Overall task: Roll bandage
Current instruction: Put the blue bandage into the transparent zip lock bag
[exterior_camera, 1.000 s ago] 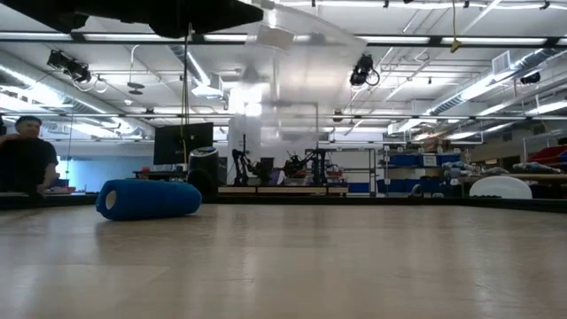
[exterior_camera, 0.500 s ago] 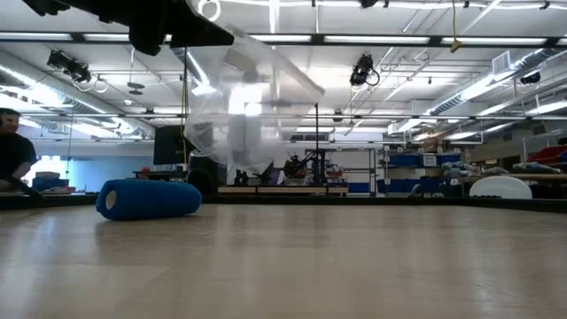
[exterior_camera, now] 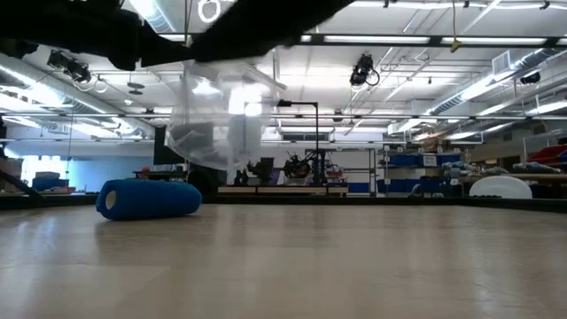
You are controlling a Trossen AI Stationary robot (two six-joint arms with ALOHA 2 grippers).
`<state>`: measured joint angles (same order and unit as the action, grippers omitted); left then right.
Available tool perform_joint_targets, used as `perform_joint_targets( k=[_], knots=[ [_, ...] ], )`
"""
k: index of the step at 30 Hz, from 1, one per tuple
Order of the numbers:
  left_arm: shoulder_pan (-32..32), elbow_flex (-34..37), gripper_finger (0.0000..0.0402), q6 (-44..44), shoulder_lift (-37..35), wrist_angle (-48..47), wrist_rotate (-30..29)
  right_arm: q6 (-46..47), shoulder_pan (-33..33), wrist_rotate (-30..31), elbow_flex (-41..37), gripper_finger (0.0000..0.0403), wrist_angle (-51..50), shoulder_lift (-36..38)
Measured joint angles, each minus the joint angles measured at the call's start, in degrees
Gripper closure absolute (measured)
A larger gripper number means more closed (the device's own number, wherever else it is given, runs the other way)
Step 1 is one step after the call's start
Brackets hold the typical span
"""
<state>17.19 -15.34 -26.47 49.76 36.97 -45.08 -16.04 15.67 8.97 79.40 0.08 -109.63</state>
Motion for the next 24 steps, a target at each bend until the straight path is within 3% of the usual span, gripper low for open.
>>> perform_joint_targets(
  k=[10,17,24],
  knots=[
    [-2.28,4.32,0.0401,1.63,-9.29,0.89,-0.10,-9.13,-4.45,-3.23,21.17,0.0101,-12.84,-16.32],
    [-3.51,5.50,0.0401,1.67,-10.50,0.65,-0.17,-13.97,-7.66,-4.49,33.77,0.0097,-21.02,-26.85],
    [-3.69,5.47,0.0401,1.70,-10.47,0.85,-0.15,-17.91,-8.07,-2.70,41.36,0.0096,-25.35,-33.53]
  ],
)
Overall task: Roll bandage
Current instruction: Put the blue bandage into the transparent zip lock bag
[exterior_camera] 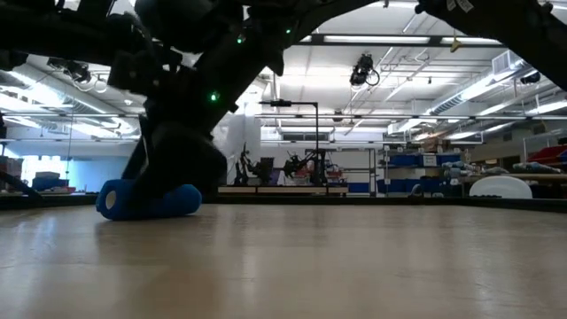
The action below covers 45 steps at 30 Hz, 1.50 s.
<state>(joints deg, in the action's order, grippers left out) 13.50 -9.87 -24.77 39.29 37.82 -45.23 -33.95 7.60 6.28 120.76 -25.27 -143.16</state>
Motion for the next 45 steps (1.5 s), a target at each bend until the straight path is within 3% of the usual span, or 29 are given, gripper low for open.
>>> perform_joint_targets(
  k=[10,23,27,31,35,39,45],
  knots=[
    [0.00,-0.02,0.0401,1.09,0.02,-0.28,0.02,0.24,-0.12,2.63,0.54,0.0138,-1.47,-1.11],
    [0.00,-0.04,0.0401,3.74,0.02,-2.14,0.52,2.61,0.35,1.75,0.65,0.0300,-3.20,-0.94],
    [0.00,-0.04,0.0401,4.06,0.02,-2.74,0.85,2.91,2.62,2.71,3.84,0.0347,-10.16,-0.89],
    [0.00,-0.04,0.0401,4.39,0.02,-2.74,2.33,3.27,5.50,2.43,10.24,0.0352,-18.57,-0.37],
    [0.00,-0.07,0.0401,6.70,0.06,-2.93,4.58,3.62,7.19,3.52,14.11,0.0352,-26.60,5.73],
    [0.00,-0.08,0.0401,7.29,0.13,-2.94,7.46,5.08,7.50,4.46,13.24,0.0352,-28.82,15.45],
    [0.02,-0.09,0.0401,7.48,0.13,-1.89,12.66,5.45,6.44,7.35,8.41,0.0352,-15.76,28.71]
  ],
)
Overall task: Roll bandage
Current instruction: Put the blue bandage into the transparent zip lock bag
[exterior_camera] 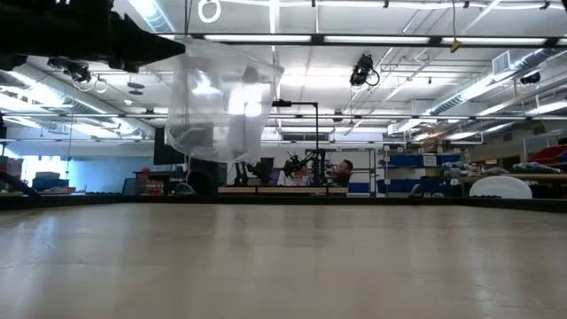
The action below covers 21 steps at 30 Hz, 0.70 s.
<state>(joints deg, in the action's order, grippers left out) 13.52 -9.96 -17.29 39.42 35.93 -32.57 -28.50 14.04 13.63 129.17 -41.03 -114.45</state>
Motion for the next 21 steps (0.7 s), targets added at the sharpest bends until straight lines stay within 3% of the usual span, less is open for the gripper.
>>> perform_joint_targets(
  k=[12,21],
  knots=[
    [0.04,0.00,0.0401,0.16,0.00,2.02,3.85,0.10,-7.32,-1.81,-22.75,0.0353,24.41,8.24],
    [0.04,0.00,0.0401,0.14,-0.02,2.04,3.91,6.92,-10.86,-3.27,-31.67,0.0353,30.26,10.69]
  ],
)
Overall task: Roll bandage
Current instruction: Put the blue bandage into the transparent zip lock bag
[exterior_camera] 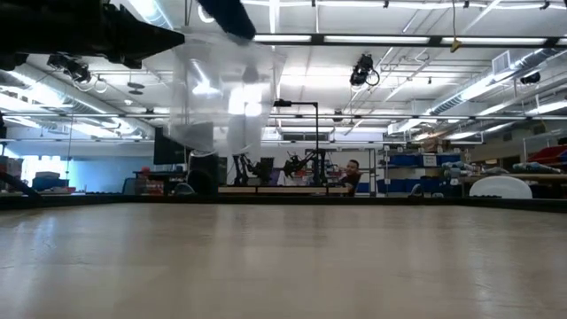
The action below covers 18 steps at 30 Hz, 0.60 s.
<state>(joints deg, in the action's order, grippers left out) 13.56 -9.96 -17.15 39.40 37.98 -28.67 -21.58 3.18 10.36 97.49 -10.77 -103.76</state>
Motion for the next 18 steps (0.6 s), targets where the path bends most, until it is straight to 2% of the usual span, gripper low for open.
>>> perform_joint_targets(
  k=[7,13,18],
  knots=[
    [0.00,0.00,0.0401,0.06,-0.01,1.50,-0.12,2.92,0.82,0.07,-1.64,0.0353,2.28,0.10],
    [0.00,0.00,0.0401,0.09,0.00,0.91,-0.17,1.71,3.93,5.39,-1.79,0.0353,4.71,1.43],
    [0.00,0.00,0.0401,0.15,0.00,1.29,-0.19,1.00,5.38,5.54,-1.68,0.0353,5.92,1.98]
  ],
)
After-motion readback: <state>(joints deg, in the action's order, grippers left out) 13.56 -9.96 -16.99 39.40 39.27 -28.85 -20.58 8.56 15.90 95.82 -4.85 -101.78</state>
